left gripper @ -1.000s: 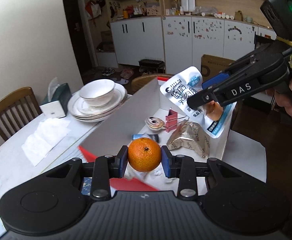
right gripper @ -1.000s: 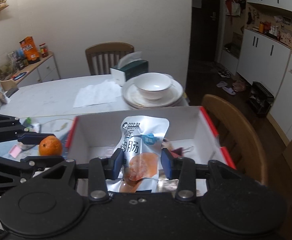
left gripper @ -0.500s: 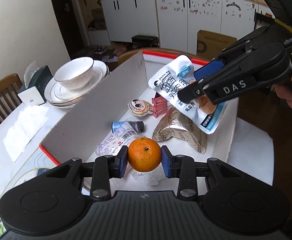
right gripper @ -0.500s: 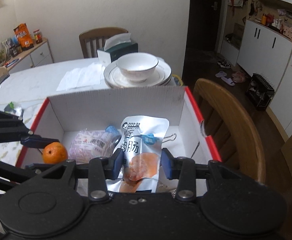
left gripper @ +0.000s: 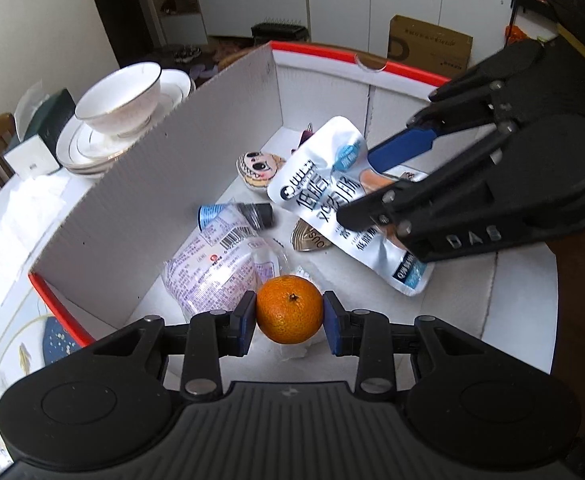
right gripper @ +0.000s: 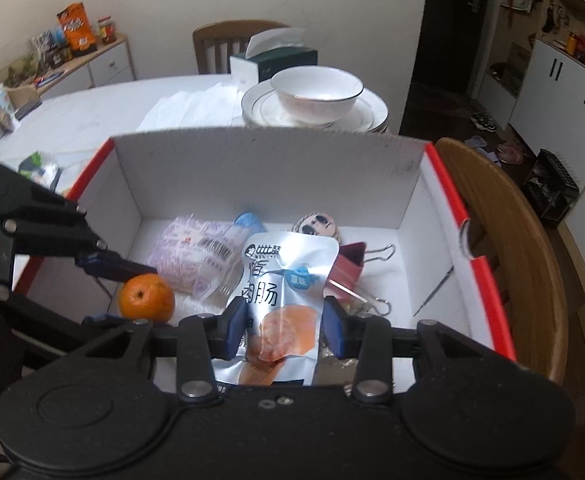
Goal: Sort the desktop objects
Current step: 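Open left tool to drop the orange while right tool releases the pouch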
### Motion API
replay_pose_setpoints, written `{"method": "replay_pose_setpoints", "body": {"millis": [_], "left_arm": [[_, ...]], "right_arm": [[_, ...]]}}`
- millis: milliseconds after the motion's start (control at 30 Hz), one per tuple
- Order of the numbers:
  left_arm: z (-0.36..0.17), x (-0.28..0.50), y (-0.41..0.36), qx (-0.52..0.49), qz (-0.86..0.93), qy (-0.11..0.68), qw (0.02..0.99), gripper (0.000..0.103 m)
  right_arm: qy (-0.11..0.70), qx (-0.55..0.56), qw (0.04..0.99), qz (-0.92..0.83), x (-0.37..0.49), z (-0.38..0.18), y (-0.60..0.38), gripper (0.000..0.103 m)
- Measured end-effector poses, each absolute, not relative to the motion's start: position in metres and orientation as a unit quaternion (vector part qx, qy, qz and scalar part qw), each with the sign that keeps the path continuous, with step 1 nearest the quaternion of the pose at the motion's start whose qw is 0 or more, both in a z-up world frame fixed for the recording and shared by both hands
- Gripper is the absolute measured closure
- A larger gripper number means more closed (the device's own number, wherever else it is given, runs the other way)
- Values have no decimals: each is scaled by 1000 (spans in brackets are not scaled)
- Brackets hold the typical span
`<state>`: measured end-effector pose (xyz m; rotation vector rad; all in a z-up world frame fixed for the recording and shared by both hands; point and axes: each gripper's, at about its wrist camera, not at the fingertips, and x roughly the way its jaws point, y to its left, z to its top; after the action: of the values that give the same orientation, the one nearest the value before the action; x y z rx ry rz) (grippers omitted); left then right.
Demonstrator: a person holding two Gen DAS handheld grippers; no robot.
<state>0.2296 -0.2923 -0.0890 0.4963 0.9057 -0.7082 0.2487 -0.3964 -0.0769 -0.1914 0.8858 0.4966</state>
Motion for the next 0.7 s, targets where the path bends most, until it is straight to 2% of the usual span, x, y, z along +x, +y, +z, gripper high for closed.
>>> {"method": "replay_pose_setpoints", "body": {"millis": [700], "left_arm": [[-100,242,-300,232,-327,462,791,69]], "right_arm": [[440,-110,854,256,245,-92,-392,62]]}}
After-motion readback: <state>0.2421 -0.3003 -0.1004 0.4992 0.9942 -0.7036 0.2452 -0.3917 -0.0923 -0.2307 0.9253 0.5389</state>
